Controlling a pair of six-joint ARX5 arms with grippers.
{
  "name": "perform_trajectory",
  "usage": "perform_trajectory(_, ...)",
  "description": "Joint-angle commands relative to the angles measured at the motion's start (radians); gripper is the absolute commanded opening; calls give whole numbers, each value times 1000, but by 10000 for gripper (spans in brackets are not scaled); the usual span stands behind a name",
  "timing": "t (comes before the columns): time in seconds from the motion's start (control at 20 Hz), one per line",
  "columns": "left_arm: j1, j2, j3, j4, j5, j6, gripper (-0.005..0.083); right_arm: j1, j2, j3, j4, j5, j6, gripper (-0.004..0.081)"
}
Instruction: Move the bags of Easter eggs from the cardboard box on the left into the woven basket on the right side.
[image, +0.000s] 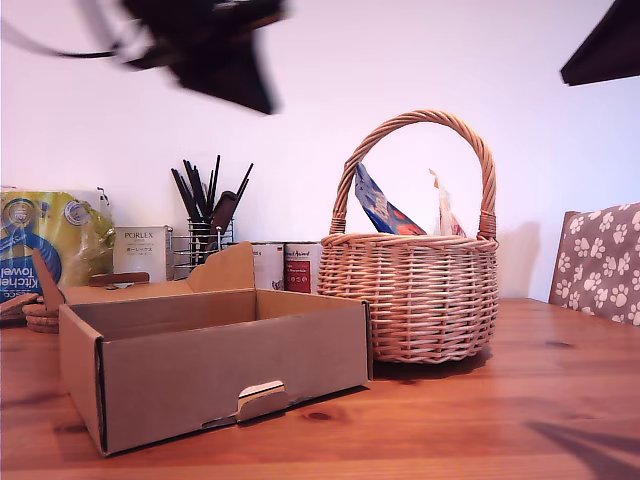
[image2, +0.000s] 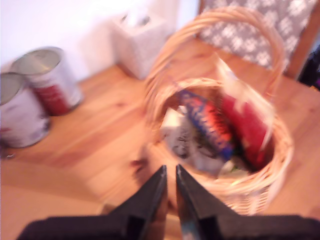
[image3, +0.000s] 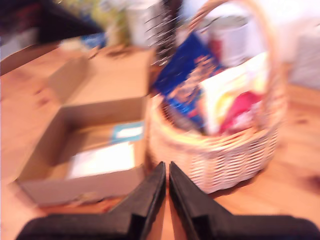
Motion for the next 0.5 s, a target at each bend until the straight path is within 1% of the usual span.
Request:
perform_trajectory(0.0,55,-53,-117,70,22,9,-14,-19,-4,14,12,27,0,-13)
perform_trajectory(0.1,123,-151,-234,123,60,8,-14,-47,-5,14,-13,43,0,-13)
perform_trajectory(0.2,174,-254,-332,148,71,7,-14,-75,-33,12,-43,79,0,-13)
perform_trajectory(0.3,208,-379,-423,150,71,3,-14,-97,-82,12,-77,84,-1,-13)
perform_trajectory(0.45,231,-597,-534,119,69,-24,-14,-100,-177,12,-142,83,-29,-13)
